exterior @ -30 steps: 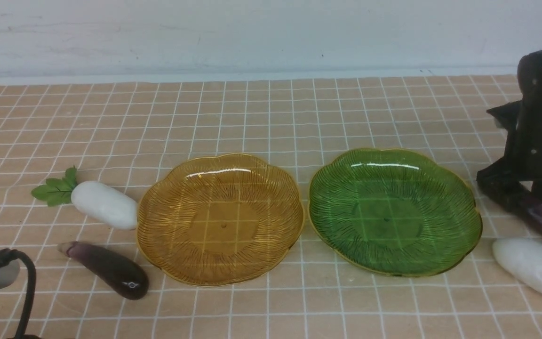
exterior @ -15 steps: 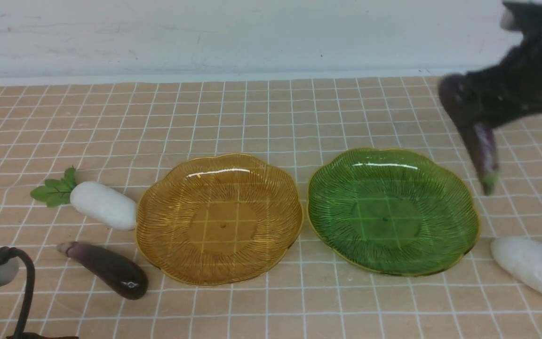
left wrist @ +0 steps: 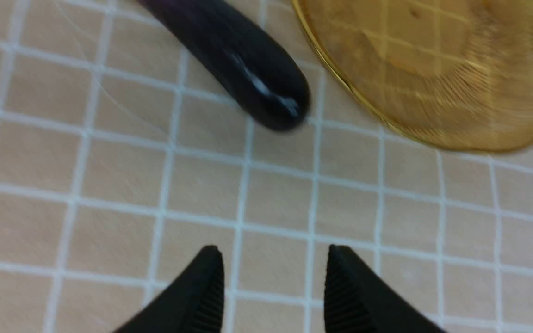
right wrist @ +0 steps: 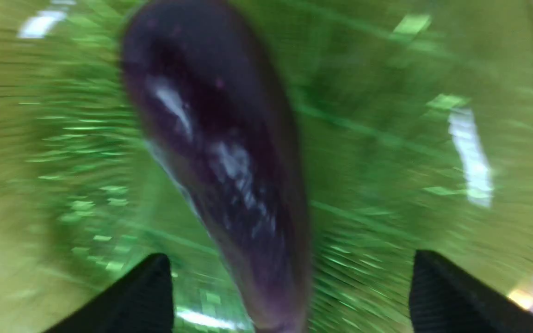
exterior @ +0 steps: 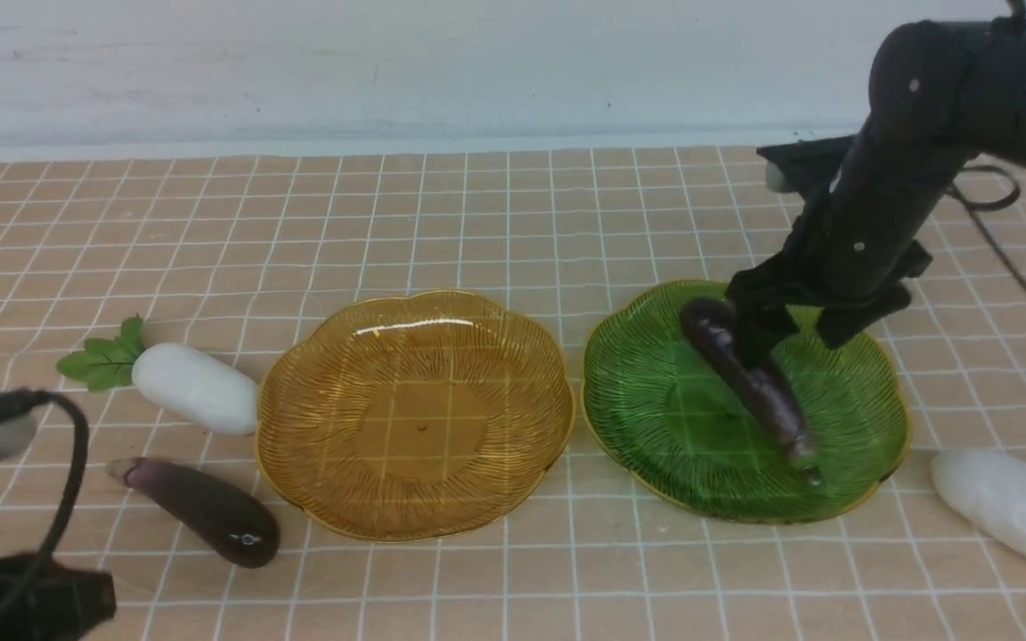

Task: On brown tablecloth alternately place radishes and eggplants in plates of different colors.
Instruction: 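Put the eggplants into the green plate, then place the white radish onto the plate beside the other radish with the right gripper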

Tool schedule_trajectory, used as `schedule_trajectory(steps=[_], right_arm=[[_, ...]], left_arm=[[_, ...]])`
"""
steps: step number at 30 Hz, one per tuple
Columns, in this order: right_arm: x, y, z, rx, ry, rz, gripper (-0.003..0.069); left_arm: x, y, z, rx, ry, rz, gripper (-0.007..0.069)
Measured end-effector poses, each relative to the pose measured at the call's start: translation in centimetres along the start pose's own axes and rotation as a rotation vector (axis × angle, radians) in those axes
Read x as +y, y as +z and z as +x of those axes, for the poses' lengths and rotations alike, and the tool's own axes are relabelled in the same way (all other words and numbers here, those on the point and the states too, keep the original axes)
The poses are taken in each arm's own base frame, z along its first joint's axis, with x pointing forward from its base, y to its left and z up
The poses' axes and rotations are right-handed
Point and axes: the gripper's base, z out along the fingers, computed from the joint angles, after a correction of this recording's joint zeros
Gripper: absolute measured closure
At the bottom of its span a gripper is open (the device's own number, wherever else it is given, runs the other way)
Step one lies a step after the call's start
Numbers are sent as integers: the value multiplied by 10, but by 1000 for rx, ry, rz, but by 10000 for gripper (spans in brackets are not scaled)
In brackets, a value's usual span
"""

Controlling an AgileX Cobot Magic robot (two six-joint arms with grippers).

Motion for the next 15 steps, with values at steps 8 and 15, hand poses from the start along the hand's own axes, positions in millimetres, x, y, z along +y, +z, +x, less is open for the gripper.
schedule_trajectory(steps=[8,15], right_arm=[[-2,-67,34,-99,10,108,105],[-36,-77,124,26,59,232,625]], left_arm=[[-2,27,-27,86,-25,-68,195],[-3,34,-32,113,-15,-77,141]])
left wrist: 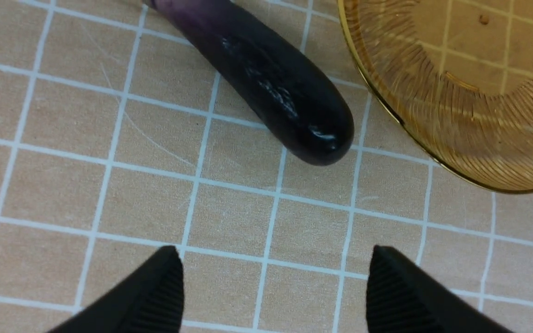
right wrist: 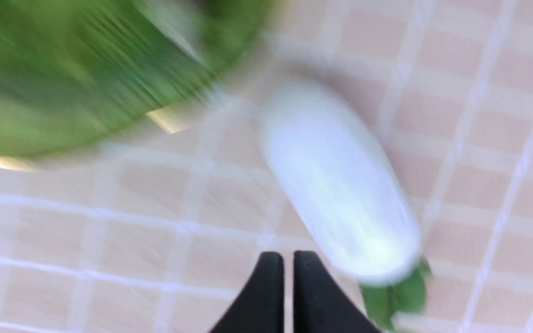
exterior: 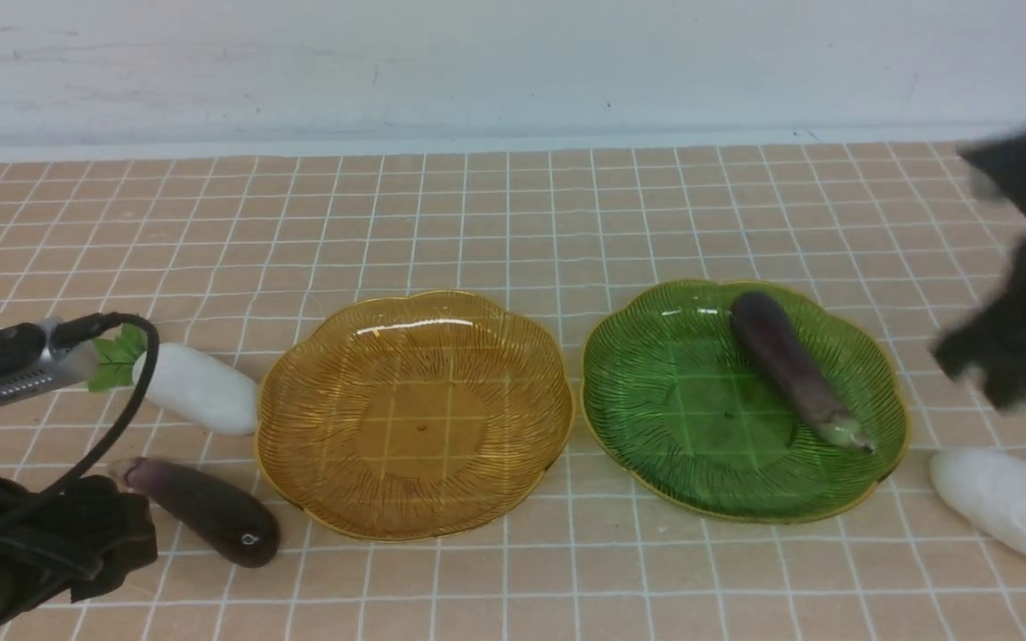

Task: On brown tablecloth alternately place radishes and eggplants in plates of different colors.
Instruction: 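Place the white radish onto the plate beside the other radish with the right gripper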

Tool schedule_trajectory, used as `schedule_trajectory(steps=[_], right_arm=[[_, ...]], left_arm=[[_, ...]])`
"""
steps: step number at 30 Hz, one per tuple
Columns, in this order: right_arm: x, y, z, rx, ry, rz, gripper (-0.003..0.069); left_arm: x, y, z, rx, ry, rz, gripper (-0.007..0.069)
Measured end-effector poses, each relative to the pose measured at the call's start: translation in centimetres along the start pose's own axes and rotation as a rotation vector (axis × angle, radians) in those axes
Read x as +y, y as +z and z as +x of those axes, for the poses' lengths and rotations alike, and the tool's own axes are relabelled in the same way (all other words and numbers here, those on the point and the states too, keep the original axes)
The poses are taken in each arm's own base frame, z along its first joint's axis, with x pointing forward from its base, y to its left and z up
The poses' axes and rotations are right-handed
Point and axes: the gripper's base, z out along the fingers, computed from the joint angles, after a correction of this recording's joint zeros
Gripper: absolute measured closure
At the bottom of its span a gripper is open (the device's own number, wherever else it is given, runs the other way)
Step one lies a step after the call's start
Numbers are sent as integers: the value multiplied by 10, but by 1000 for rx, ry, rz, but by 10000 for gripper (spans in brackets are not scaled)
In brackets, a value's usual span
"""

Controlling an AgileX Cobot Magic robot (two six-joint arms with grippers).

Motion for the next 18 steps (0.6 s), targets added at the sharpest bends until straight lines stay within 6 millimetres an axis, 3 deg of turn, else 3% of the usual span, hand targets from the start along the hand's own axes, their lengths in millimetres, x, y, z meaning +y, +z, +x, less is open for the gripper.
schedule_trajectory(steps=[2,4,6,12,14,18], right_arm=[[-11,16,11,58,38,24,651],[-21,30,11,77,58,45,620],[-24,38,10,110,45,62,527],[-24,71,1,159,-81,52,129],[-24,84,-4,156,-137,50,27],[-24,109,-8,193,-212,47,-26]], left_arm=[[0,0,0,3,6,0,141],[0,0,1,13,18,-2,141],[0,0,2,24,34,-4,141],[0,0,2,23,46,-3,141],[0,0,2,22,47,-3,141],[0,0,2,21,47,-3,141]])
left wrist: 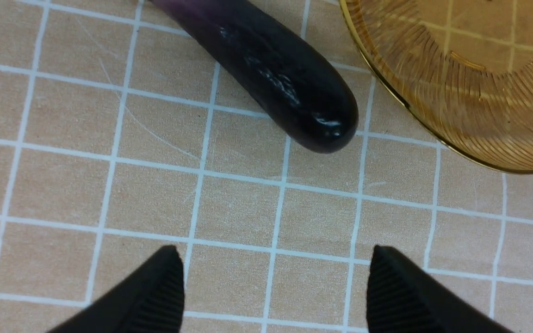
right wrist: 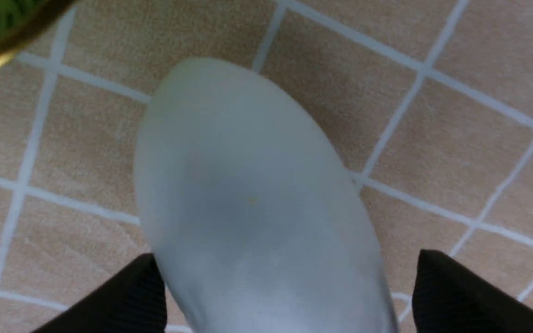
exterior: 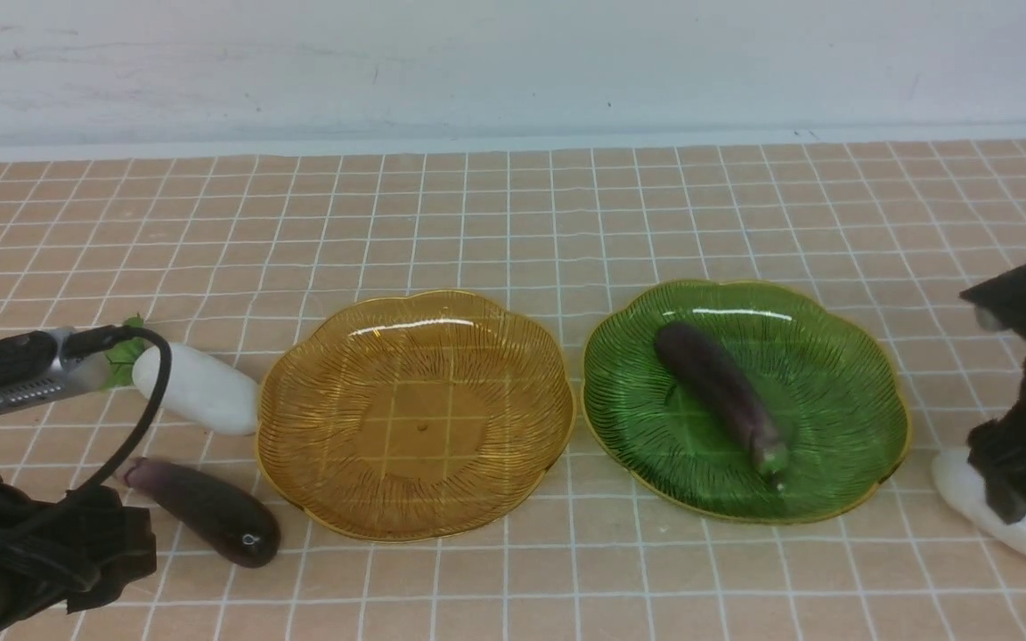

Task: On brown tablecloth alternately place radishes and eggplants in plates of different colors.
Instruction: 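Place the white radish onto the plate beside the other radish with the right gripper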

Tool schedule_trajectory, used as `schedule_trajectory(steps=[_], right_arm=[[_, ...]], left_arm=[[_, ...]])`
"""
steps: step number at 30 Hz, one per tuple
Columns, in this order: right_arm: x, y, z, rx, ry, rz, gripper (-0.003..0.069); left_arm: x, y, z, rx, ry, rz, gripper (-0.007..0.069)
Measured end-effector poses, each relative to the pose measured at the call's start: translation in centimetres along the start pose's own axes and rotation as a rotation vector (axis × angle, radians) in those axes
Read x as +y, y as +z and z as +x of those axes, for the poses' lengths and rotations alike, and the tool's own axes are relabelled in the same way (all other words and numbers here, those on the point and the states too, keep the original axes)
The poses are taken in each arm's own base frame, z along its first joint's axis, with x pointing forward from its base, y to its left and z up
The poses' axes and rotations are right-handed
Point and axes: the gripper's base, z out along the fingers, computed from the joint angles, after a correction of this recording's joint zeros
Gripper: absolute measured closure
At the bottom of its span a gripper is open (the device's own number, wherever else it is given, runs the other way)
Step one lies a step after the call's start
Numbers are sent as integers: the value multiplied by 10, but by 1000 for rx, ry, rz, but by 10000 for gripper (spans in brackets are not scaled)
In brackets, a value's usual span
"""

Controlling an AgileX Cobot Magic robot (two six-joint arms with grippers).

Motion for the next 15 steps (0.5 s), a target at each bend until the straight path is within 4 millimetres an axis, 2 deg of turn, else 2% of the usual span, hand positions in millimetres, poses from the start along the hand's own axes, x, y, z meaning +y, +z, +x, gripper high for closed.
schedule_trajectory(steps=[2,4,5,7,8,9,10,12,14,15], right_arm=[[0,4,-1,21,-6,-3,38],[-4,-6,-5,34,11,1,168],[-8,-15,-8,31,22,6,179],[-18,-45,-20,-46,61,21,172],[-22,-77,-30,-171,122,-4,172],[-18,-96,-35,-252,165,-79,172],[-11,-114,-40,-327,192,-162,172],[20,-146,-53,-459,190,-386,172],[65,-162,-68,-537,105,-559,172],[87,-163,-79,-585,59,-590,172]], left_arm=[[0,0,0,0,0,0,141],[0,0,0,1,0,0,141],[0,0,0,1,0,0,141],[0,0,0,2,1,0,141],[0,0,0,2,1,0,141],[0,0,0,2,1,0,141],[0,0,0,2,1,0,141],[0,0,0,3,1,-1,141],[0,0,0,5,1,-1,141],[0,0,1,7,1,-1,141]])
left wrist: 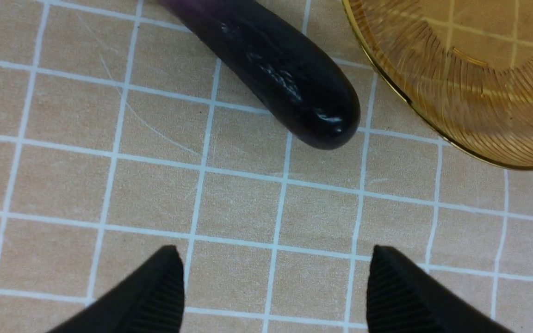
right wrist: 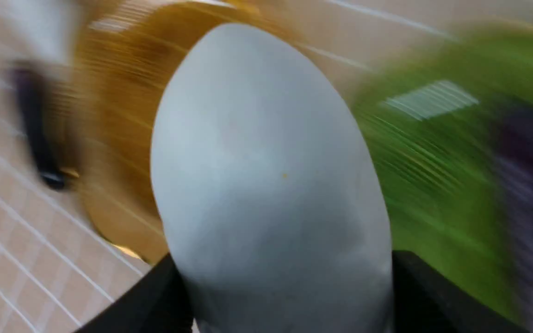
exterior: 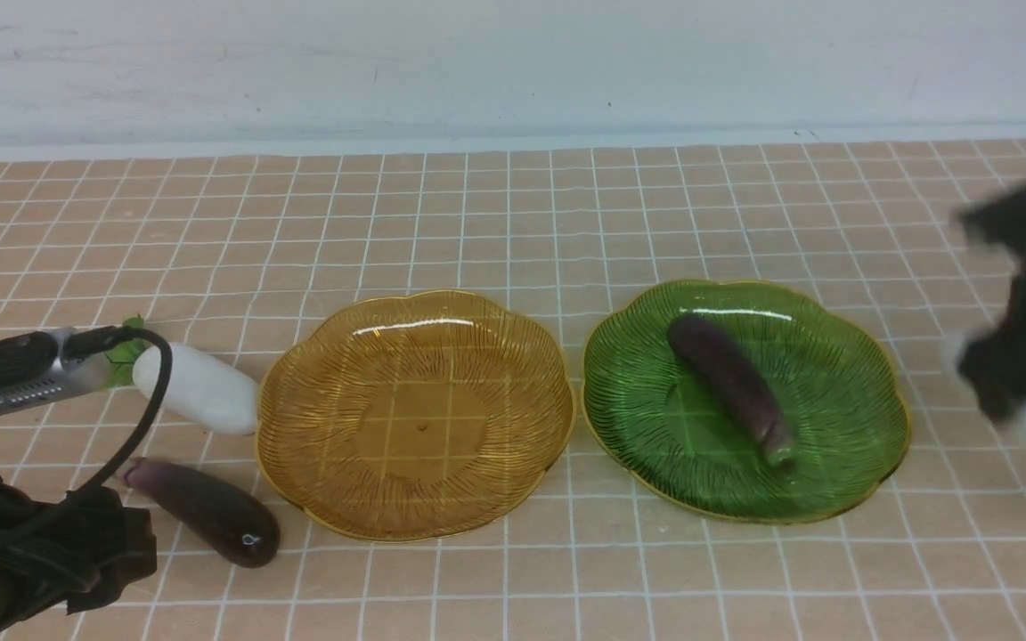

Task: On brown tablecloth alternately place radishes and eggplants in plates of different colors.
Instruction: 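Place the white radish onto the plate beside the other radish with the right gripper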

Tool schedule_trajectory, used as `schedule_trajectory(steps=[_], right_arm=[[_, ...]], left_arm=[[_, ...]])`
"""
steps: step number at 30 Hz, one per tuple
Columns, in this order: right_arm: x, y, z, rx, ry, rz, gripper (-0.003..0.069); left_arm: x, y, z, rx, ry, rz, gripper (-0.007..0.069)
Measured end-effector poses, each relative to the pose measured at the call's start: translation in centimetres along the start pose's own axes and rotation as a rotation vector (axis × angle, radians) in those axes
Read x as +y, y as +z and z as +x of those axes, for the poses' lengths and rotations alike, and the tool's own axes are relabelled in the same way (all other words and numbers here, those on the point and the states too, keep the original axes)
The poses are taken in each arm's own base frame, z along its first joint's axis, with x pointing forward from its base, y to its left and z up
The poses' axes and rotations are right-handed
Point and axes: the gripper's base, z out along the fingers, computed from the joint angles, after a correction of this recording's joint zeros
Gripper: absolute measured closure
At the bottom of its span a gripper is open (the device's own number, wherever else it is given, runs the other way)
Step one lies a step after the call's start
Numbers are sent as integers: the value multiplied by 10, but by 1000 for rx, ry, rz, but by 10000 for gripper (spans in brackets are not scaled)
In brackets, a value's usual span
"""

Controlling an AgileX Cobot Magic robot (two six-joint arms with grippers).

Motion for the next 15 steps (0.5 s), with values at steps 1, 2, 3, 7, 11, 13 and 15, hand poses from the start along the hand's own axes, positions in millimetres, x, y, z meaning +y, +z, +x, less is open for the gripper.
schedule_trajectory(steps=[1,2,3,7,11,13,15], right_arm=[[25,27,-5,-45,-71,-31,172],[39,49,-6,-67,-121,-32,172],[46,64,-6,-78,-148,-29,172],[62,109,-2,-99,-211,-7,172],[64,137,3,-105,-241,18,158],[62,144,4,-101,-248,28,119],[60,146,5,-94,-254,34,76]], left_arm=[[0,0,0,3,0,0,141],[0,0,1,6,0,-1,141],[0,0,1,11,0,-2,141],[0,0,2,23,-1,-4,141],[0,0,2,27,-9,-5,141],[0,0,3,31,-18,-5,141],[1,0,3,33,-30,-6,141]])
